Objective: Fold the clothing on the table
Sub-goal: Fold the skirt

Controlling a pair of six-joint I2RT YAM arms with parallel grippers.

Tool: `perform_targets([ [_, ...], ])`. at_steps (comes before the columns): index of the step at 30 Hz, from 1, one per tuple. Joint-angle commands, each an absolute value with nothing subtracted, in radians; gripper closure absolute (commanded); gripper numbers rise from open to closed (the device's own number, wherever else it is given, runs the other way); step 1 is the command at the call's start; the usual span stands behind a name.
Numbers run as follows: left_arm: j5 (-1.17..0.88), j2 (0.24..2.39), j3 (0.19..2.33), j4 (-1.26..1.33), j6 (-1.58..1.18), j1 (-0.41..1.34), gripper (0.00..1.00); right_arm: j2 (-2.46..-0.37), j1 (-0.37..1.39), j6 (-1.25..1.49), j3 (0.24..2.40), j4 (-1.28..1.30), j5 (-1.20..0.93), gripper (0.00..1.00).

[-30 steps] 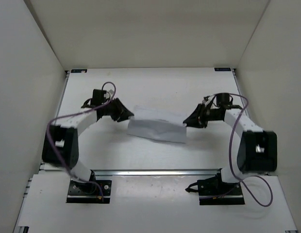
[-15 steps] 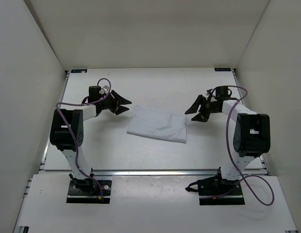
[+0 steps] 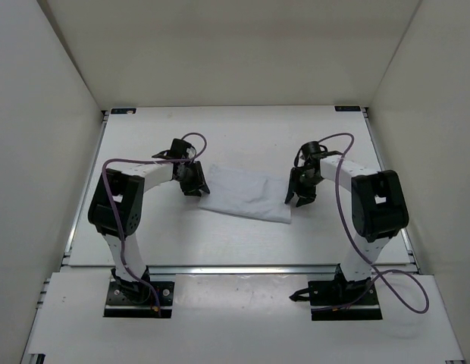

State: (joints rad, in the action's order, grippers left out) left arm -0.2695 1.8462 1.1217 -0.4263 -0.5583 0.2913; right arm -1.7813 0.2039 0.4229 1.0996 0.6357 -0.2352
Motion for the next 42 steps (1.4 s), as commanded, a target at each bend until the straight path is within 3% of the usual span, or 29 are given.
perform_targets([
  [1, -0.089, 1.864, 1.157, -0.521, -0.485, 0.319, 0.53, -1.879, 0.276, 0.434, 1.158, 0.735, -0.003, 0.61],
  [3, -0.072, 1.878, 1.149, -0.525, -0.476, 0.330, 0.57, -1.929, 0.298, 0.433, 1.189, 0.781, 0.023, 0.66],
  [4, -0.069, 1.882, 1.138, -0.532, -0.471, 0.339, 0.59, -1.956, 0.311, 0.431, 1.196, 0.779, 0.028, 0.77],
  [5, -0.078, 1.888, 1.123, -0.520, -0.469, 0.345, 0.61, -1.968, 0.316, 0.417, 1.195, 0.784, 0.012, 0.95],
  [6, -0.084, 1.882, 1.114, -0.512, -0.477, 0.350, 0.65, -1.971, 0.321, 0.420, 1.195, 0.787, 0.015, 1.00],
  [10, -0.112, 1.830, 1.042, -0.496, -0.495, 0.394, 0.82, -1.904, 0.307, 0.391, 1.132, 0.782, -0.044, 1.00],
  [15, -0.156, 1.760, 0.921, -0.442, -0.555, 0.509, 0.85, -1.763, 0.207, 0.318, 1.071, 0.810, -0.112, 1.00],
  [20, -0.201, 1.715, 0.799, -0.322, -0.685, 0.597, 0.89, -1.694, 0.120, 0.247, 1.155, 0.938, -0.106, 1.00],
  [27, -0.210, 1.706, 0.804, -0.296, -0.741, 0.624, 0.90, -1.623, 0.204, 0.351, 1.307, 0.999, -0.233, 1.00],
  [34, -0.221, 1.704, 0.807, -0.293, -0.764, 0.611, 0.90, -1.522, 0.395, 0.644, 1.214, 0.714, -0.445, 1.00],
  [42, -0.248, 1.695, 0.793, -0.271, -0.775, 0.600, 0.90, -1.574, 0.538, 0.779, 1.147, 0.375, -0.497, 1.00],
])
